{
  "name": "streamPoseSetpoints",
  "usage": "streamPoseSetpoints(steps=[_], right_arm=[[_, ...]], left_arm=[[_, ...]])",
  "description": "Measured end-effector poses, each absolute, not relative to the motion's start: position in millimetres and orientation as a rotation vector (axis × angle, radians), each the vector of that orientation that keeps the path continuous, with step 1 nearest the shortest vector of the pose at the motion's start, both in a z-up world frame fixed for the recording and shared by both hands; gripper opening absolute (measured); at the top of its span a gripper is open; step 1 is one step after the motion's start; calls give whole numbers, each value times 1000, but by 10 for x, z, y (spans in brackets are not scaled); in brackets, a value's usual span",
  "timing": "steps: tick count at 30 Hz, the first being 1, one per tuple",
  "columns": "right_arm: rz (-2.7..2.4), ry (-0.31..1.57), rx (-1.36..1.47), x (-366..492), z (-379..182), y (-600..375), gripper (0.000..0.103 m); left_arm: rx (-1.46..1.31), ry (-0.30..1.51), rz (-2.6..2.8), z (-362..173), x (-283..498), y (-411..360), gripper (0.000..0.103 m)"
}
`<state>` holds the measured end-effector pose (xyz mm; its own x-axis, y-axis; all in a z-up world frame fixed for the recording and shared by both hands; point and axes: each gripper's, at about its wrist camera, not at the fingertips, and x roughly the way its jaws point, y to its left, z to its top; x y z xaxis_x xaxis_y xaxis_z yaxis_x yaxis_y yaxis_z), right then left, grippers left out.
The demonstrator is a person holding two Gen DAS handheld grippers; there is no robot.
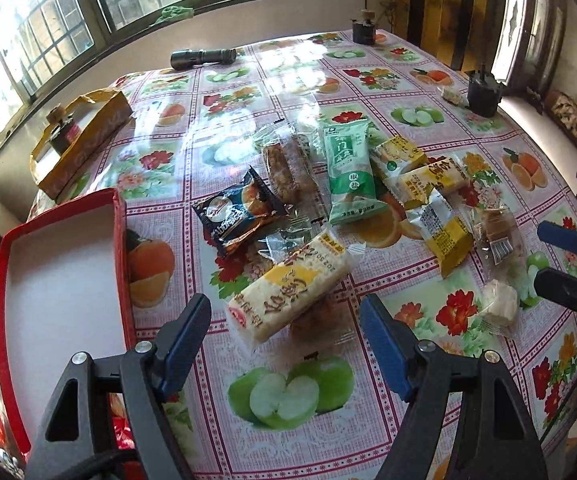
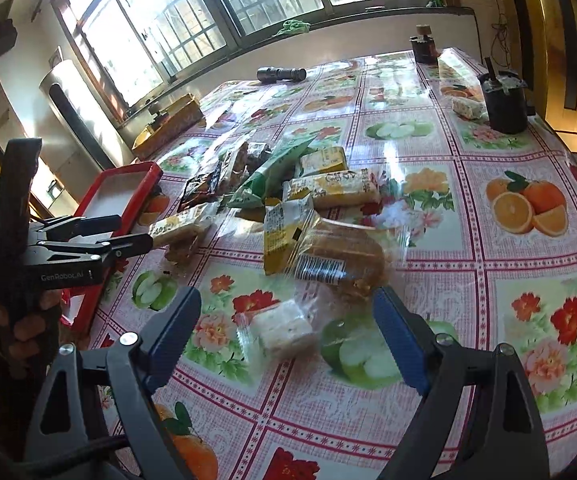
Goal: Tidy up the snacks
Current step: 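Grasp the cream pastry pack with the left gripper while the right grasps the clear bread bag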
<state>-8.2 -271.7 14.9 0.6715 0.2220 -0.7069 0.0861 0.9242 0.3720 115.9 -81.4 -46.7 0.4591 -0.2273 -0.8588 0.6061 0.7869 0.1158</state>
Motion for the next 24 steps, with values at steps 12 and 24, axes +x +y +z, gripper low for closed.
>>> streamPoseSetpoints(steps=[12,24], right_arm=[[119,924,319,386,81,-2938,88],[210,978,177,645,-71,-2811,80]], left_arm=[[477,1077,-542,-791,1489,-921,77],[360,1151,-602,-810,1403,-835,37]])
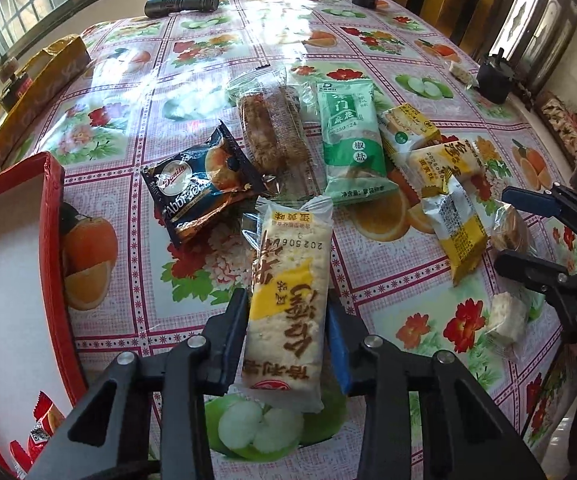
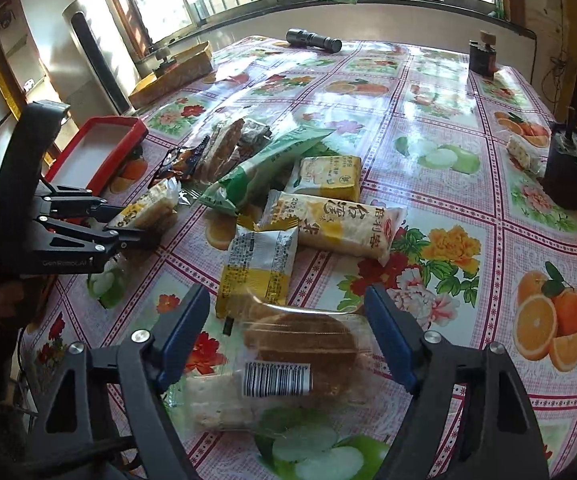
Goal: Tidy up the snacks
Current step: 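Grasp the cream pastry pack with the left gripper while the right grasps the clear bread bag, then carry the pastry pack and bread bag over the tray with both grippers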
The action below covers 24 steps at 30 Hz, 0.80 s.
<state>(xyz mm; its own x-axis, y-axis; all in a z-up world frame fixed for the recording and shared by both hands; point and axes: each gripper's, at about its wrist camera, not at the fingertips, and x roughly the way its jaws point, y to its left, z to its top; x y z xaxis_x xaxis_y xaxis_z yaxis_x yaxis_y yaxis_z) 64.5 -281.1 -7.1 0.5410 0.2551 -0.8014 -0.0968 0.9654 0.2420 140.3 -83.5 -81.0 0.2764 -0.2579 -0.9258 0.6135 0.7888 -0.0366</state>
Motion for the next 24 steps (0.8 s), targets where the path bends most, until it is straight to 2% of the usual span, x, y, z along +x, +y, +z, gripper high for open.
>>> streamPoseSetpoints(steps=[5,9,13,16,18,21,24], right_arm=[[223,1001,121,632,-91,-2794,80],[174,1011,132,601,-104,-2831,87],[128,1053,136,607,-203,-2819,87],[104,1026,128,549,-200,-2809,79],[111,1013,172,512,-172,-2843,62],[97,1003,202,447,-147,-2862,55],[90,972,247,348,-96,-2861,53]], left_arm=[[287,1153,-600,-743,1356,-707,33],[240,1154,-589,-714,1303,-591,32],[207,1149,-578,-677,1237,-519,32],[181,1146,-571,-638,1175,-456,32],[165,1147,-568,-620,1130,-437,32],[150,1142,-555,-585,1041,-410,32],[145,1134,-540,-578,967,-437,32]])
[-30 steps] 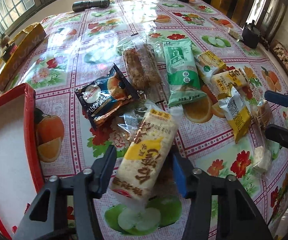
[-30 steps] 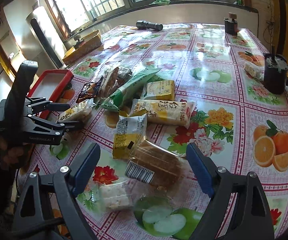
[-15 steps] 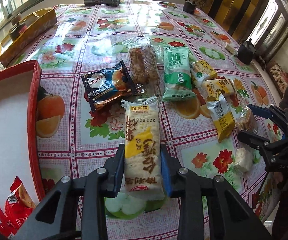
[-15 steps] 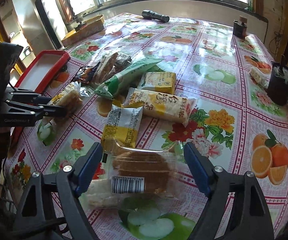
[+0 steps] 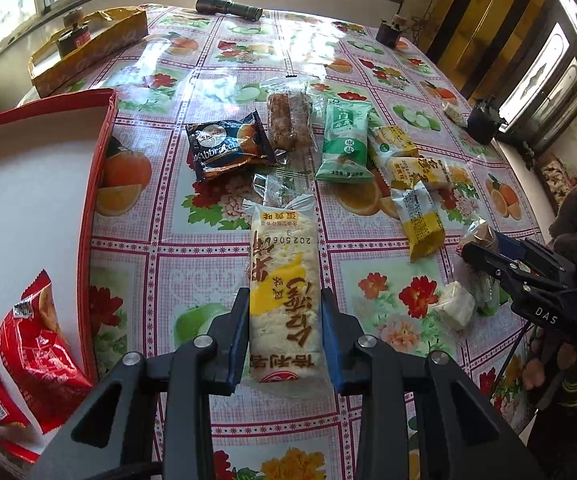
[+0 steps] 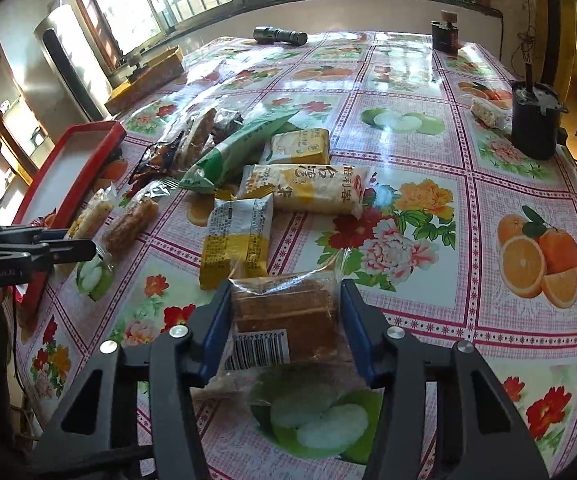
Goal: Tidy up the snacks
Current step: 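Carry the pastry pack and bread bag over the tray with both grippers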
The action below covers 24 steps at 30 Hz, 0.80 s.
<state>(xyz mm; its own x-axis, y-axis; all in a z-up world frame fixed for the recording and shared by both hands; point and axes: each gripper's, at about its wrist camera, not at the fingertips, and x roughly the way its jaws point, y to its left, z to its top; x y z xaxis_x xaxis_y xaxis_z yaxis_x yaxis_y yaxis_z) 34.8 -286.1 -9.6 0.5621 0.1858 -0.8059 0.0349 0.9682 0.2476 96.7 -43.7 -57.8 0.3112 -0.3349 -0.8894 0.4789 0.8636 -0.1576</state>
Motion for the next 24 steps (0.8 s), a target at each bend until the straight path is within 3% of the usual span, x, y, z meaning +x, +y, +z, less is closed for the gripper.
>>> streamPoseSetpoints(steps=[24], right_arm=[[236,828,271,101,361,-2027,52]], left_arm=[[108,969,-337,-266,521,87,32]])
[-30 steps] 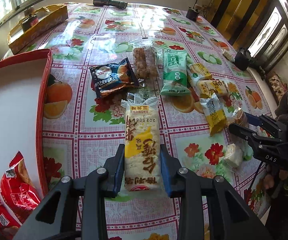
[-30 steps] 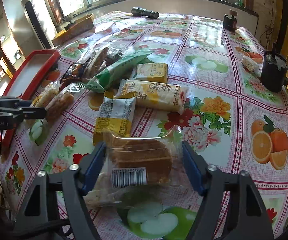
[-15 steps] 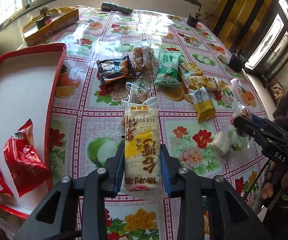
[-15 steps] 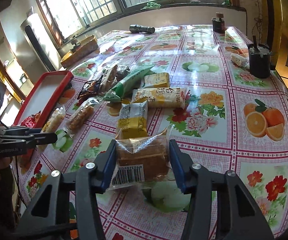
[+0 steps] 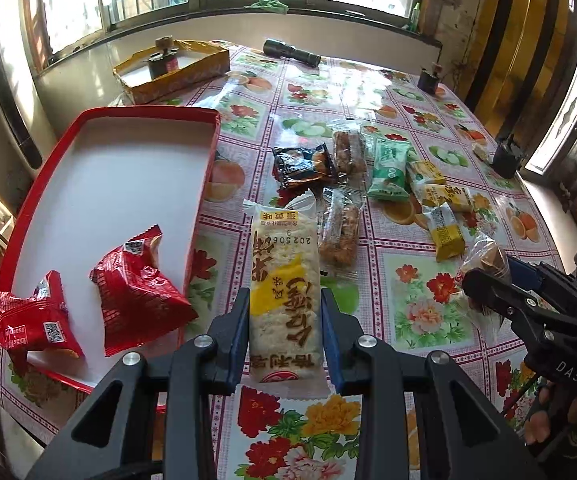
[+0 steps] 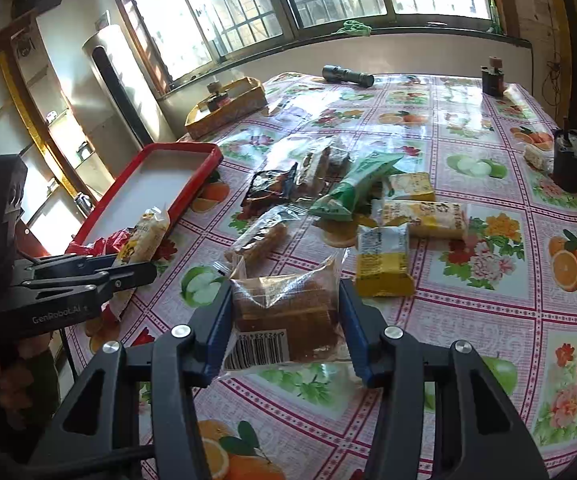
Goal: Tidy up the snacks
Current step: 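Carry the pastry pack and bread bag over the tray with both grippers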
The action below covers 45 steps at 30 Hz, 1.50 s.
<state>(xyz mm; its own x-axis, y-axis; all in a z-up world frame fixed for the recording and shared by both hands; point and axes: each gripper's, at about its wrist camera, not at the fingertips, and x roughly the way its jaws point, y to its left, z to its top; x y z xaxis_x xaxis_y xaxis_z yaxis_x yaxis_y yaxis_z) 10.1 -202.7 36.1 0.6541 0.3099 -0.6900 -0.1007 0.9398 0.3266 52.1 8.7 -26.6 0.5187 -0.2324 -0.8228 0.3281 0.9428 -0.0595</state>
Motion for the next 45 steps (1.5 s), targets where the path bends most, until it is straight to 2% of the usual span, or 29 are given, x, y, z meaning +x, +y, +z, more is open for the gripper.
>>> streamPoseSetpoints(steps=[28,45], right_arm=[[408,832,186,572,468,-1030,52],[502,854,173,1019,428,-528,52]], left_arm=[[-41,915,-114,-141,827,1224,32],[-62,926,-73,-206,1045,1461,32]])
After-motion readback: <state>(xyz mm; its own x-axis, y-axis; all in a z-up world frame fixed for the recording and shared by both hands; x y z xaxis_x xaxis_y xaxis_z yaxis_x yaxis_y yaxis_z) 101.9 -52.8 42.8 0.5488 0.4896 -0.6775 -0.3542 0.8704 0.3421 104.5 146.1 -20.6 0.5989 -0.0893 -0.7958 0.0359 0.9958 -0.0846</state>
